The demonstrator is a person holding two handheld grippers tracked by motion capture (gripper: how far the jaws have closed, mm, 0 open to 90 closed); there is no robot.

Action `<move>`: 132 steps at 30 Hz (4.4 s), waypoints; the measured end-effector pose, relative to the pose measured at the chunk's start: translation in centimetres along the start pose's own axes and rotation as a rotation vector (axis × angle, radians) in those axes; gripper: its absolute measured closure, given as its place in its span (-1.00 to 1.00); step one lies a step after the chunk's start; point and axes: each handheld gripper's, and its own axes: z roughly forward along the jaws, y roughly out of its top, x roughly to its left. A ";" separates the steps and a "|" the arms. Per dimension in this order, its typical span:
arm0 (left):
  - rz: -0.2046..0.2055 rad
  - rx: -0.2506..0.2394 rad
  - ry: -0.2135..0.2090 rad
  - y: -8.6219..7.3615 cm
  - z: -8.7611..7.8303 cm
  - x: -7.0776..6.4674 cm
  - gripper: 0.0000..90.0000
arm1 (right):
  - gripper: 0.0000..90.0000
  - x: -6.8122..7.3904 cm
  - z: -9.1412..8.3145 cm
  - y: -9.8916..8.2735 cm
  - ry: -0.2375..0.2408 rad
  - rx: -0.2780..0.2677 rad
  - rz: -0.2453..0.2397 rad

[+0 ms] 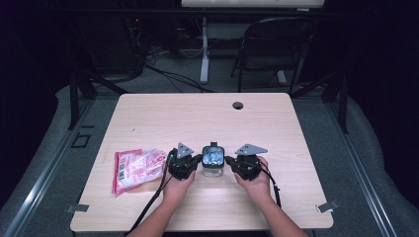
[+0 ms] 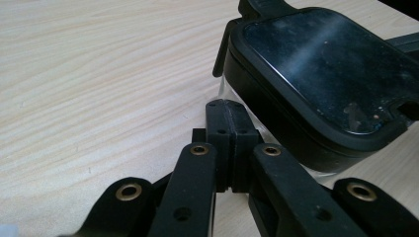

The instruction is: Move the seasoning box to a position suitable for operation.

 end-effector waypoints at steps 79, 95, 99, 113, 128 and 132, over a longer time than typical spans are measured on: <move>0.072 0.065 -0.074 -4.0 -5.0 -1.6 1.00 | 1.00 0.7 -0.2 -0.2 0.111 0.047 -0.055; 0.091 0.097 -0.061 -4.3 -6.1 -2.2 1.00 | 1.00 2.2 -1.4 -1.2 0.117 0.077 -0.105; 0.087 0.102 -0.061 -4.3 -5.8 -2.0 1.00 | 1.00 2.3 -1.6 -1.3 0.120 0.082 -0.103; 0.076 0.098 -0.076 -3.7 -4.7 -1.6 1.00 | 0.92 3.6 -3.3 -2.5 0.098 0.099 -0.064; 0.080 0.085 -0.106 -3.3 -4.5 -1.6 0.95 | 0.80 4.1 -6.4 -3.8 0.103 0.088 -0.058; 0.085 0.087 -0.094 -3.4 -4.6 -1.8 0.94 | 0.58 3.3 -5.8 -3.9 0.069 0.081 -0.058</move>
